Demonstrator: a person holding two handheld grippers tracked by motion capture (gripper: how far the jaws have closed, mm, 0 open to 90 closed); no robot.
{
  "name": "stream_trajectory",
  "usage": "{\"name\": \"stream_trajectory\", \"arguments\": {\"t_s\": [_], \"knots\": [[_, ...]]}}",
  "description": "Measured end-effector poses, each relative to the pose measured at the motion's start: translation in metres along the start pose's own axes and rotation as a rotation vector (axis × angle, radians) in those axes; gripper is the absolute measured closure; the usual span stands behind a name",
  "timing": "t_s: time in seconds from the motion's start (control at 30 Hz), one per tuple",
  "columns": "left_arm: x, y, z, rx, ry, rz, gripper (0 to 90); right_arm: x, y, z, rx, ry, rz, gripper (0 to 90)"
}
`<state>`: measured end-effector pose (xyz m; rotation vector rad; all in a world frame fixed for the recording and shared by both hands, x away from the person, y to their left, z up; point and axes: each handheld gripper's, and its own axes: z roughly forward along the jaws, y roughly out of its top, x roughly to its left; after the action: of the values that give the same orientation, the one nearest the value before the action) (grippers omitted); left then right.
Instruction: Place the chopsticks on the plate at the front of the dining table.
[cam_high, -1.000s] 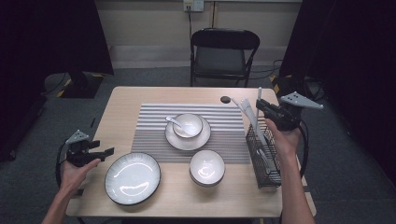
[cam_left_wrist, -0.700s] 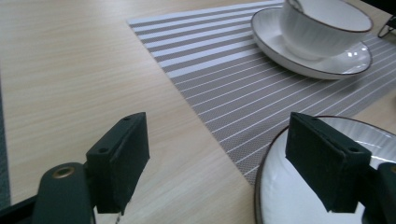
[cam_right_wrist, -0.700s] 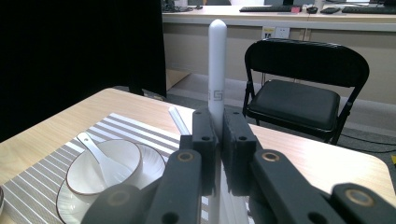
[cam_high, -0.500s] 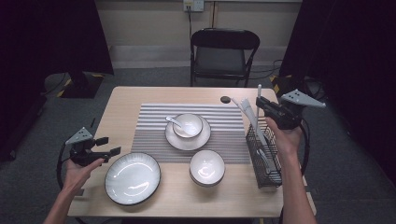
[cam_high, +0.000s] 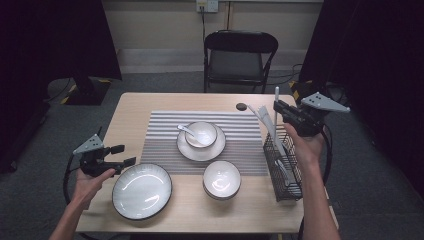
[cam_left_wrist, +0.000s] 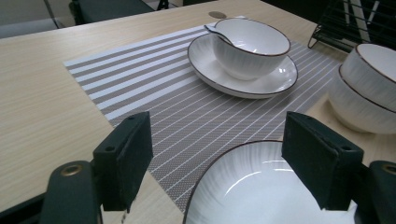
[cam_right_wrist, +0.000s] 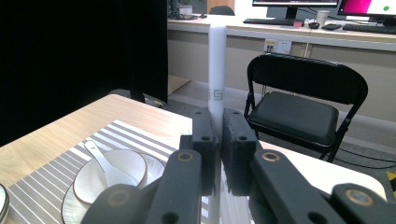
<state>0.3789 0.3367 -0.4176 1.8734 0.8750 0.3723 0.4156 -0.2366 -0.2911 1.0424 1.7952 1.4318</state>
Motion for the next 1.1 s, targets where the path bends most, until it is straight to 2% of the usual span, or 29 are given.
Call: {"name": "stream_trajectory", "arguments": {"t_s": [0.2, 0.37, 0.47, 0.57, 0.63, 0.8, 0.9, 0.97, 1.1], "knots": [[-0.006, 0.007, 0.004, -0.014, -0.018, 0.010, 25.2, 0.001, 0.004, 0.000, -0.009, -0.001, 0.003, 85.2], [-0.012, 0.016, 0.009, -0.028, -0.036, 0.031, 25.3, 0.004, 0.012, 0.000, -0.019, -0.004, -0.014, 85.2], [-0.015, 0.020, 0.012, -0.041, -0.035, 0.030, 25.7, 0.005, 0.016, 0.000, -0.016, -0.002, -0.026, 85.2], [-0.017, 0.025, 0.015, -0.041, -0.051, 0.034, 26.2, 0.007, 0.019, 0.000, -0.023, -0.003, -0.030, 85.2], [-0.019, 0.028, 0.015, -0.060, -0.046, 0.045, 26.3, 0.007, 0.021, -0.001, -0.027, -0.005, -0.033, 85.1], [-0.022, 0.037, 0.015, -0.067, -0.037, 0.076, 28.2, 0.009, 0.029, -0.003, -0.048, -0.002, -0.034, 85.1], [-0.024, 0.041, 0.015, -0.078, -0.053, 0.068, 28.0, 0.012, 0.033, -0.005, -0.061, -0.002, -0.050, 85.1], [-0.024, 0.044, 0.015, -0.078, -0.048, 0.077, 28.0, 0.014, 0.035, -0.005, -0.060, -0.002, -0.061, 85.1], [-0.027, 0.050, 0.016, -0.076, -0.060, 0.081, 28.1, 0.018, 0.038, -0.005, -0.069, 0.009, -0.054, 85.1]]}}
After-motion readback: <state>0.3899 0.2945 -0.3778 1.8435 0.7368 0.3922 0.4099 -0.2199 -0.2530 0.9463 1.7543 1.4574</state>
